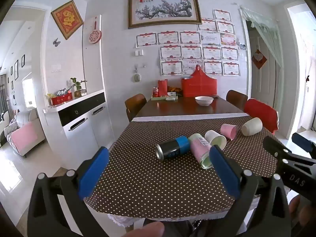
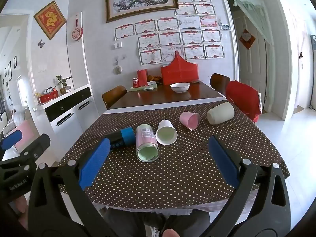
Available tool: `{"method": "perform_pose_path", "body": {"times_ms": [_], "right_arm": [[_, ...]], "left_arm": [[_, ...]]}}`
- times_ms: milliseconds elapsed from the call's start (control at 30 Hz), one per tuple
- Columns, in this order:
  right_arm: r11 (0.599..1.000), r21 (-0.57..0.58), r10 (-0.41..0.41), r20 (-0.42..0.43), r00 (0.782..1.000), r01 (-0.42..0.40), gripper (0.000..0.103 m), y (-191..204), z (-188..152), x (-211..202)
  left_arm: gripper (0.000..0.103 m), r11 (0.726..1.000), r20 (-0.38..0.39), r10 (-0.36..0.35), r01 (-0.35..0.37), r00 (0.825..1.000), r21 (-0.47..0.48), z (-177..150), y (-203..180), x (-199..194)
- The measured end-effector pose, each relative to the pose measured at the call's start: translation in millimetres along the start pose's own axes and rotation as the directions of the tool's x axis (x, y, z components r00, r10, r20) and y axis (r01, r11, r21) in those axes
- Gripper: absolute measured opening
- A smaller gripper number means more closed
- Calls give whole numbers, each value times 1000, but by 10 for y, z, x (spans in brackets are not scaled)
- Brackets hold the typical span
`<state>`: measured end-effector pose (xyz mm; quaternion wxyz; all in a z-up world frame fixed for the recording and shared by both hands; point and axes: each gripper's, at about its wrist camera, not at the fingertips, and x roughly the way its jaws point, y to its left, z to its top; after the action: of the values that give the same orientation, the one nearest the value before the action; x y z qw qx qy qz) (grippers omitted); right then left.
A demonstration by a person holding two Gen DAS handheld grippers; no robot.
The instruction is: Flip cup upside down
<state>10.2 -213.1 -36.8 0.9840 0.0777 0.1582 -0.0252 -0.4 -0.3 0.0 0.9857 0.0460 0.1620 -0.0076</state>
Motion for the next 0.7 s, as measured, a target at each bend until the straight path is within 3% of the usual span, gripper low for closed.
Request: {"method": "perform_pose_path", "body": {"times_ms": [300,467,700], "right_arm": [[999,-13,-32,22,999,32,98,-28,67,-51],[998,-37,-45,83,995,49,98,-42,116,-90],[999,-35,-38,81,996,41,98,-31,165,-44]], "left_arm": [[99,999,10,-29,30,1000,-45,23,45,-35],[99,1000,48,16,-15,999,-10,30,-22,-52],[99,990,132,-62,77,989,-119,47,101,-40]]}}
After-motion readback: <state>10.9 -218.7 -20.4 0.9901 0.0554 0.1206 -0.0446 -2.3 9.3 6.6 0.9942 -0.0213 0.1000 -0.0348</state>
